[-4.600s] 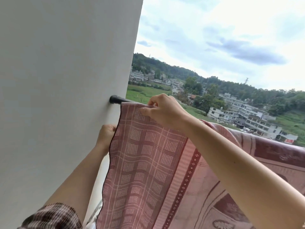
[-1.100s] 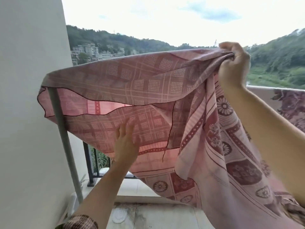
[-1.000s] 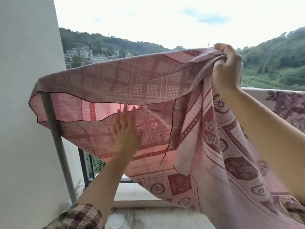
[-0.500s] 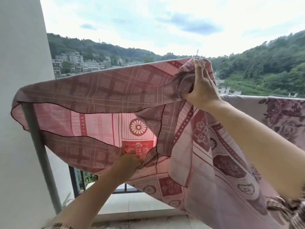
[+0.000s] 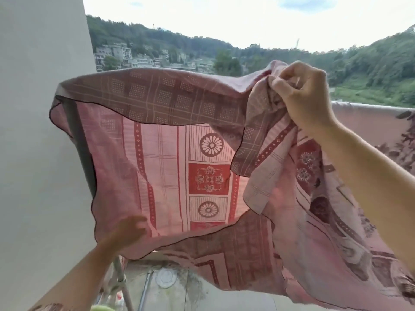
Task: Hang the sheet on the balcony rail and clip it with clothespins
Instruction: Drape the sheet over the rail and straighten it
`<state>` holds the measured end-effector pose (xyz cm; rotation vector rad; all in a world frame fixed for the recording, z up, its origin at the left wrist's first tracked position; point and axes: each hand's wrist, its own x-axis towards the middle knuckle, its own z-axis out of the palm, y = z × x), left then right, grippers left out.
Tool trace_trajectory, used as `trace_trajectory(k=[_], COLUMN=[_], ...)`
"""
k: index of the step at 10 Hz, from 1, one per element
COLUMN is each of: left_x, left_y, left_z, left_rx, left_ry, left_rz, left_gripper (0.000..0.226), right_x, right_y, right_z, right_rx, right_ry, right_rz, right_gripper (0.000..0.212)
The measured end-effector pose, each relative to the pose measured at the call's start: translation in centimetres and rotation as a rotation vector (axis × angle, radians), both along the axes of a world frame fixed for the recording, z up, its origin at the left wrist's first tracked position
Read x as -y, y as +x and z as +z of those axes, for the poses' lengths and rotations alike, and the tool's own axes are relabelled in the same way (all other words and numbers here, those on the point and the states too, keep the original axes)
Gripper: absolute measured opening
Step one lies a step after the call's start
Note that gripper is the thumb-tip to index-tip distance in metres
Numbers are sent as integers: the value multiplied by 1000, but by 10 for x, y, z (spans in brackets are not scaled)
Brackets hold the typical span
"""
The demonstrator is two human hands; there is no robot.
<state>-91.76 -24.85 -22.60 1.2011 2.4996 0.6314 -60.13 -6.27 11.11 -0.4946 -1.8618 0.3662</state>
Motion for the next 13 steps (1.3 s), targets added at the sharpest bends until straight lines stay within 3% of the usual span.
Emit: trace_trajectory(k=[1, 2, 3, 4, 5, 6, 7, 8, 9, 11, 12, 13], left_x=[9, 16, 35, 38, 33, 56, 91, 117, 119, 97, 85, 68], left_y=[44, 59, 70, 83, 99, 74, 36, 14, -1, -26, -50, -70], left_z=[89, 138, 165, 184, 185, 185, 162, 139, 146, 204, 232, 255], left_rx=[508, 975, 793, 1405, 1041, 1126, 939, 631, 589, 571, 531, 501], left_ry=[467, 703, 720, 802, 970, 1049, 815, 575, 542, 729, 917, 1079], left_rz=[107, -7, -170, -281, -130, -75, 172, 482, 496, 405, 402, 367], left_gripper=[13, 49, 91, 73, 43, 34, 35, 33, 30, 39, 41, 31], right_x=[30, 47, 52, 49, 48, 46, 47, 59, 75, 103, 101, 92], right_y=[-2, 0, 1, -4, -9, -16, -38, -72, -110, -174, -203, -224], right_z=[-13, -22, -44, -77, -100, -119, -136, -139, -116, -50, -28, -20], right_rx=[82, 146, 460, 779, 998, 1101, 1131, 977, 772, 467, 459, 578], right_ry=[-307, -783, -1010, -1132, -1116, -1118, -990, -769, -601, 1, 337, 398], right_rz=[308, 798, 1024, 1122, 1100, 998, 780, 604, 586, 409, 183, 60], right_gripper=[21, 20, 22, 20, 20, 15, 22, 24, 21, 21, 26, 39])
